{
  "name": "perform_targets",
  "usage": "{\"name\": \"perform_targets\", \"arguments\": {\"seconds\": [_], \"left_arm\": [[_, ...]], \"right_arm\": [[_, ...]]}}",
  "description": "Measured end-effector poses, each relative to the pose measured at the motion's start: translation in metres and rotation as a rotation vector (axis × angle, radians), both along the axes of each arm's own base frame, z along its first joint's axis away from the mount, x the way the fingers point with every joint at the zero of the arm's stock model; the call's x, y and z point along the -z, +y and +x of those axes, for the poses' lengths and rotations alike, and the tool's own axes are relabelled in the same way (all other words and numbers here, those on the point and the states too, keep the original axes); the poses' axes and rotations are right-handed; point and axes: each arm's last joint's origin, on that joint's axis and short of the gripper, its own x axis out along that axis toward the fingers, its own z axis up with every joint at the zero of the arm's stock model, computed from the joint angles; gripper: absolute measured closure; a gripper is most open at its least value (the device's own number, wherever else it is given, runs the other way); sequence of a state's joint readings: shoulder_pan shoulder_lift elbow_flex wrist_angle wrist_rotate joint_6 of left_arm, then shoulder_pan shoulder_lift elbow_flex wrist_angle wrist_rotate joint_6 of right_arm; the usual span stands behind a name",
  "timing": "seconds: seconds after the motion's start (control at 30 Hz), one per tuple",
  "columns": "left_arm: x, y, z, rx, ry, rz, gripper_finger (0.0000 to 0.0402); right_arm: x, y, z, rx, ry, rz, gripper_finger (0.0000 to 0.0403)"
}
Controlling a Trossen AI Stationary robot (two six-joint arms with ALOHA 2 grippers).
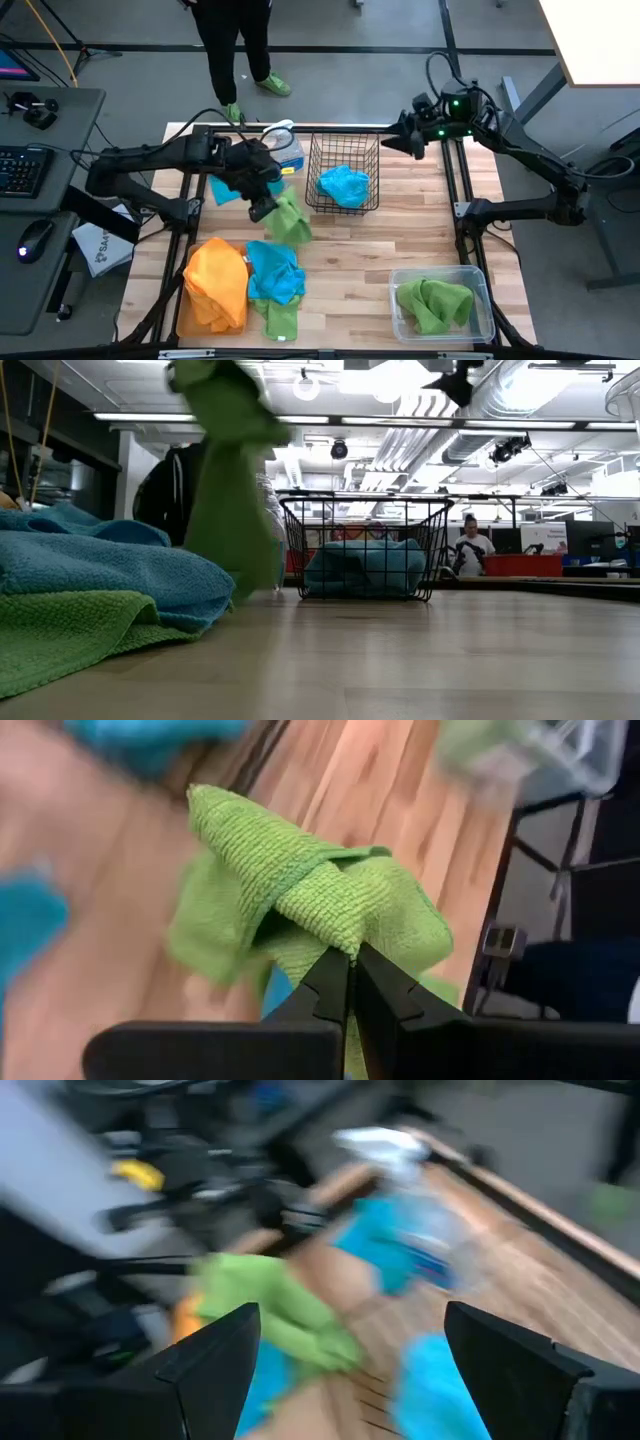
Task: Sort microfiber towel by color & place in baskets
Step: Put the top green towel into the transparent bin
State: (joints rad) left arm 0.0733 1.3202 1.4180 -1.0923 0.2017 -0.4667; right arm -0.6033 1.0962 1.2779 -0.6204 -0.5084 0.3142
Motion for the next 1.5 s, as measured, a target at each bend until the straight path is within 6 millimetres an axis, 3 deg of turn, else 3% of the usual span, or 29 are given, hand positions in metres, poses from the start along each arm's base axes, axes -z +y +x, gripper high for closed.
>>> {"name": "perform_targets", "arguments": {"seconds": [0.27, 0.4, 0.63, 0.87, 1.3, 1.4, 1.5], "left_arm": [[-0.063, -0.006, 0.038, 0.036, -0.225, 0.184, 0.0401], [-0.081, -0.004, 0.051, 0.052, -0.302, 0.287, 0.0401], [-0.089, 0.000, 0.069, 0.100, -0.321, 0.479, 0.0401], [-0.100, 0.002, 0.077, 0.057, -0.427, 0.560, 0.0401], [-0.110, 0.003, 0.082, 0.049, -0.526, 0.620, 0.0401], [-0.110, 0.003, 0.082, 0.050, -0.535, 0.625, 0.0401], [-0.111, 0.003, 0.082, 0.038, -0.546, 0.616, 0.0401]], "right_arm": [[-0.021, 0.032, 0.023, -0.277, -0.228, -0.056, 0.0089], [-0.021, 0.052, 0.041, -0.340, -0.262, -0.136, 0.0089], [-0.010, 0.075, 0.068, -0.335, -0.227, -0.415, 0.0089], [0.001, 0.080, 0.086, -0.218, -0.131, -0.582, 0.0089], [0.018, 0.077, 0.118, -0.145, -0.126, -0.589, 0.0090], [0.017, 0.076, 0.121, -0.126, -0.145, -0.586, 0.0117], [0.017, 0.076, 0.121, -0.117, -0.150, -0.590, 0.0214]]}}
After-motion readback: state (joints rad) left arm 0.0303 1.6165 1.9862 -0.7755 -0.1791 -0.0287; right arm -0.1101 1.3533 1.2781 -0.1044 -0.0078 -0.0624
